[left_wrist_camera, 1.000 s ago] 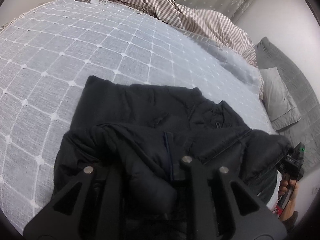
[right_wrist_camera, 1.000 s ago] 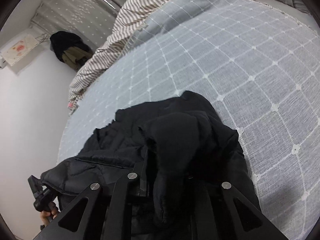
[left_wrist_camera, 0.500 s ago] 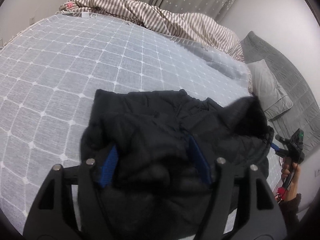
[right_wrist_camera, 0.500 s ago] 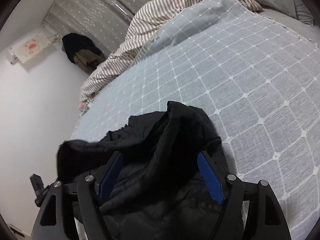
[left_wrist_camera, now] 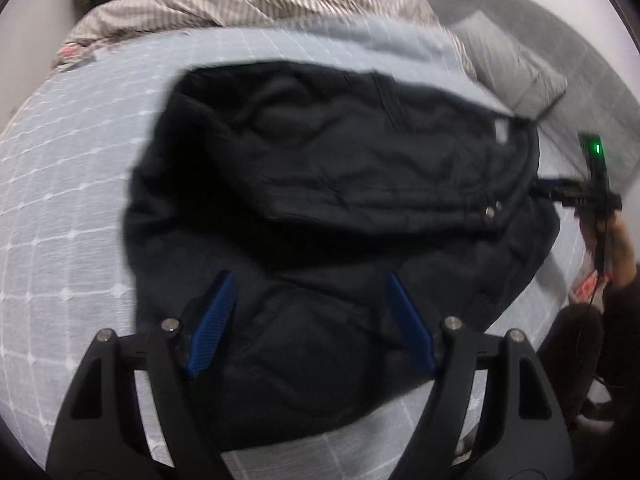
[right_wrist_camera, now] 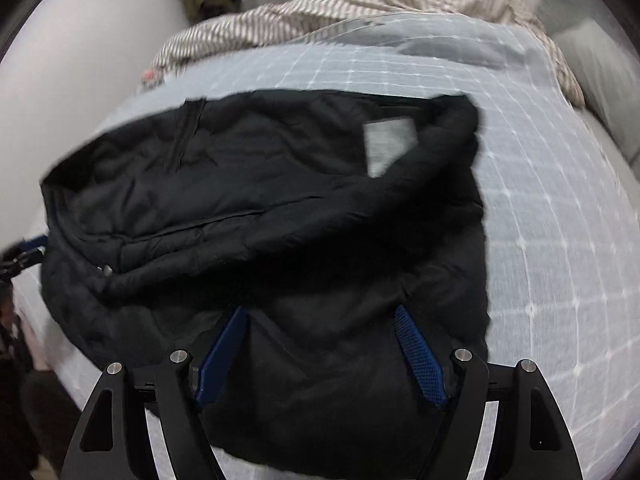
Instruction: Fold large clothes
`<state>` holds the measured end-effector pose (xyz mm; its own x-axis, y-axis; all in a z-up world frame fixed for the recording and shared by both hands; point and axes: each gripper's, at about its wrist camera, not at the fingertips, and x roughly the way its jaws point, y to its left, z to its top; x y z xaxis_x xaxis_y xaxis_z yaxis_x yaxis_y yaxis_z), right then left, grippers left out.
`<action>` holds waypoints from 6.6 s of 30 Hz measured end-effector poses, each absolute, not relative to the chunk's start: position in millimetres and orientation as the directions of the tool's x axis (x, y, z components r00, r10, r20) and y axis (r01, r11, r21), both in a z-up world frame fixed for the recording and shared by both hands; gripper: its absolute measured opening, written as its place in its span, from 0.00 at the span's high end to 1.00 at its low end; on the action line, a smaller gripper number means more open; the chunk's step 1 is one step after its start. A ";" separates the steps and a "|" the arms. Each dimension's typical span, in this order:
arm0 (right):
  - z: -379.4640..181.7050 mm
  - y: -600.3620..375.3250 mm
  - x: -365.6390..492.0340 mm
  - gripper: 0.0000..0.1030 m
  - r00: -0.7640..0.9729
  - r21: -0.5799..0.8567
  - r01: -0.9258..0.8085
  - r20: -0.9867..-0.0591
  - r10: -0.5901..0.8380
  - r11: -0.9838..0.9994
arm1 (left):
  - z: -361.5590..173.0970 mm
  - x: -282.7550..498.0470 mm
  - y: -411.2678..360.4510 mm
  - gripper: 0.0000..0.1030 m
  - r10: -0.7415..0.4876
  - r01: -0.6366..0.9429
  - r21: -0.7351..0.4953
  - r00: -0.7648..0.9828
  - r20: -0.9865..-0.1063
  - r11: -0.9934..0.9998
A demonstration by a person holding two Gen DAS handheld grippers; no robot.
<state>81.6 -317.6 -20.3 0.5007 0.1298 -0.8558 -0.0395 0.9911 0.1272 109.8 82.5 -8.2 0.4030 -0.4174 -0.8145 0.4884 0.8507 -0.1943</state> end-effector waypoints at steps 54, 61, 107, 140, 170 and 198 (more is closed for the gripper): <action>-8.9 -414.7 162.2 0.38 0.688 0.249 0.403 -0.717 -0.112 0.881 | 17.6 213.5 115.0 0.45 -0.183 0.036 -0.229 0.727 -0.661 0.973; 17.7 -335.8 159.8 0.27 0.732 0.253 0.212 -0.681 0.018 0.944 | -1.8 201.0 77.2 0.28 -0.256 0.081 -0.273 0.661 -0.705 0.959; -7.1 -264.9 92.9 0.26 0.621 0.262 0.127 -0.773 0.130 0.957 | -96.6 95.1 109.6 0.11 -0.514 -0.350 -0.816 0.645 -0.566 0.460; -41.6 -59.4 152.8 0.33 0.423 0.428 -0.362 -0.716 0.555 0.828 | 67.1 44.3 71.5 0.84 -0.280 0.094 -0.489 0.904 -0.322 0.867; 15.2 -335.7 89.8 0.30 0.747 0.674 0.080 -0.528 0.404 0.734 | 10.7 78.3 -125.4 0.56 -0.476 0.627 -0.009 0.581 -0.660 0.779; -21.5 -312.6 129.7 0.29 0.502 0.726 0.028 -0.605 0.618 0.687 | 48.2 82.9 -1.6 0.29 -0.697 0.631 -0.332 0.506 -0.507 0.701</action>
